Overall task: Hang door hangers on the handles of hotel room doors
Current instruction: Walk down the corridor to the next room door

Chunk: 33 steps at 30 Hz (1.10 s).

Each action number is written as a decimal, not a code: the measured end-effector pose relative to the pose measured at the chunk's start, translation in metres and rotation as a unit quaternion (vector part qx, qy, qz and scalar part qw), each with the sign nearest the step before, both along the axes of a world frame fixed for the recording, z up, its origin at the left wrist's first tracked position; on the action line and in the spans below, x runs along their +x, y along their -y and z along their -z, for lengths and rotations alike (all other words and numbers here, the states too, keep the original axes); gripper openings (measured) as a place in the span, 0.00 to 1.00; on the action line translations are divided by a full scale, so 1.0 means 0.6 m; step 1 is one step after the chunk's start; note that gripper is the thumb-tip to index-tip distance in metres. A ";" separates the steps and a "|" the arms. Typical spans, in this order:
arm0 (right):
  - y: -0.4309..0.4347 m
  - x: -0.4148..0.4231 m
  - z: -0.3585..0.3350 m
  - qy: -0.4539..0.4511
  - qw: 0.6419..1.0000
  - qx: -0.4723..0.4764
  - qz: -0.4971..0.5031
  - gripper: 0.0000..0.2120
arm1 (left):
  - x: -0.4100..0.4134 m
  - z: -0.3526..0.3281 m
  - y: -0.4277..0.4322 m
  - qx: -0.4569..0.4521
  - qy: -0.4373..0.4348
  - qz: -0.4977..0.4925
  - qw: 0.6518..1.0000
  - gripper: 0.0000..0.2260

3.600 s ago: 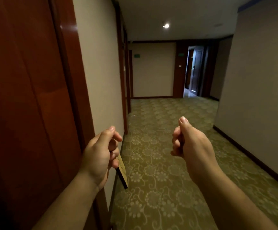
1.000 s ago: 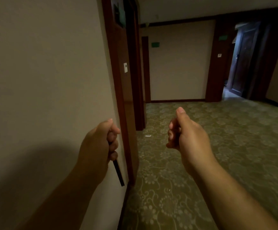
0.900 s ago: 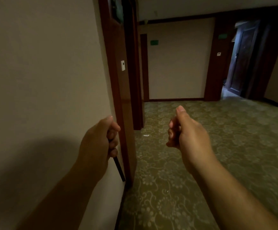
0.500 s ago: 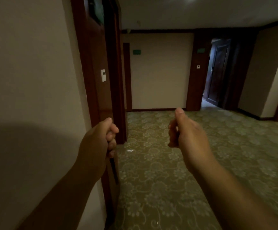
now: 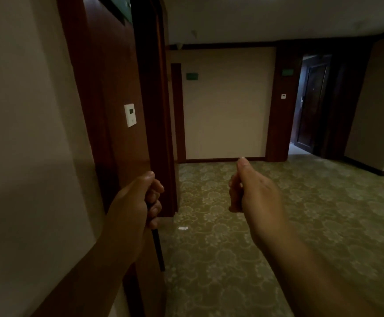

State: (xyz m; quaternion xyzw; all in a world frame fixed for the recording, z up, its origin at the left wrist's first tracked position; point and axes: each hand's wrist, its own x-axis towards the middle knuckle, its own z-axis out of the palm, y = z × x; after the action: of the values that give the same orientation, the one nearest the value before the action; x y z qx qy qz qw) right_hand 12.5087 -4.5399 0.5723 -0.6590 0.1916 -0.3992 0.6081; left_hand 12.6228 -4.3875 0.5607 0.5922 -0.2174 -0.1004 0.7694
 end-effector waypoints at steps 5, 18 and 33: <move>0.130 0.136 -0.025 0.016 0.999 0.003 -0.039 0.24 | 0.125 -0.030 0.113 -0.014 0.000 -0.027 1.000 0.15; 0.381 0.396 -0.023 -0.008 0.998 -0.007 -0.067 0.25 | 0.370 -0.026 0.333 -0.011 0.030 -0.057 0.998 0.15; 0.667 0.746 -0.024 0.003 0.999 -0.036 -0.012 0.25 | 0.762 -0.016 0.650 -0.045 0.037 -0.005 0.998 0.15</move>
State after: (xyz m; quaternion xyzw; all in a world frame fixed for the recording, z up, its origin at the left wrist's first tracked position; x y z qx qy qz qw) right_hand 12.9560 -4.9398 0.5869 -0.6817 0.1672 -0.3999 0.5894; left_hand 13.0799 -4.7776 0.5701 0.5618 -0.2468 -0.0645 0.7870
